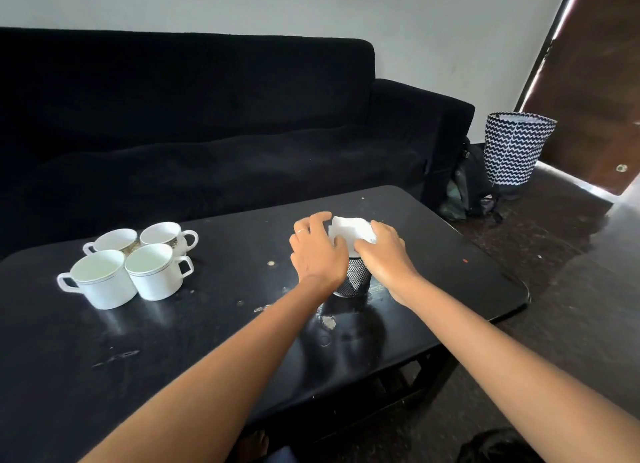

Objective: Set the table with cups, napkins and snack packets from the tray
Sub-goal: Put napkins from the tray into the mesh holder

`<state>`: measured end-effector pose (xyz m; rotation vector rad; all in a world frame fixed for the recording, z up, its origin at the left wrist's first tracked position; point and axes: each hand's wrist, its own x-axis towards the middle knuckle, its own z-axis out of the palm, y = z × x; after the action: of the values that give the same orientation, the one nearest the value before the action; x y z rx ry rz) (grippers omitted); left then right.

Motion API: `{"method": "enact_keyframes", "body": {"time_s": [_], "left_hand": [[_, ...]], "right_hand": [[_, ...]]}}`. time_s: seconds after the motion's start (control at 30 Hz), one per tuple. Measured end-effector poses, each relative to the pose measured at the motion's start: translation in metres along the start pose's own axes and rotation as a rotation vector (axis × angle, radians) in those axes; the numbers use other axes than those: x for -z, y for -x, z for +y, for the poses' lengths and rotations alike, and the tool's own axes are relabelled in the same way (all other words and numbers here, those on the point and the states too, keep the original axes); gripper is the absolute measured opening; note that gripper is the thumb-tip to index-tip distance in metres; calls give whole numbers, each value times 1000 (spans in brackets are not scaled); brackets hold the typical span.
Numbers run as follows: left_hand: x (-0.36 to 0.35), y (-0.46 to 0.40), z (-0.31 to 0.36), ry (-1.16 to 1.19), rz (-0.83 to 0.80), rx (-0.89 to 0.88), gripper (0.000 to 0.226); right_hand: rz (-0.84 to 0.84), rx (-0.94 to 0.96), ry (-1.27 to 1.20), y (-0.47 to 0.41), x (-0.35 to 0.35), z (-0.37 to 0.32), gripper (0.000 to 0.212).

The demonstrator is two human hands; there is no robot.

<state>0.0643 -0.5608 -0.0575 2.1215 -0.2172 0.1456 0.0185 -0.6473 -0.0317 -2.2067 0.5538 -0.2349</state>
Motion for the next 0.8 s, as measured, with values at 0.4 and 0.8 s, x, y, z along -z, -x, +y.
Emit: {"method": "enact_keyframes", "body": {"time_s": [0.4,0.8], "left_hand": [[4,-6,4,75,-329,-28,51],[2,31,-10,439,-16,400,43]], "right_hand": [[42,14,-101,4,-9,9,23],[37,-249,-394,5,-14,51,74]]}}
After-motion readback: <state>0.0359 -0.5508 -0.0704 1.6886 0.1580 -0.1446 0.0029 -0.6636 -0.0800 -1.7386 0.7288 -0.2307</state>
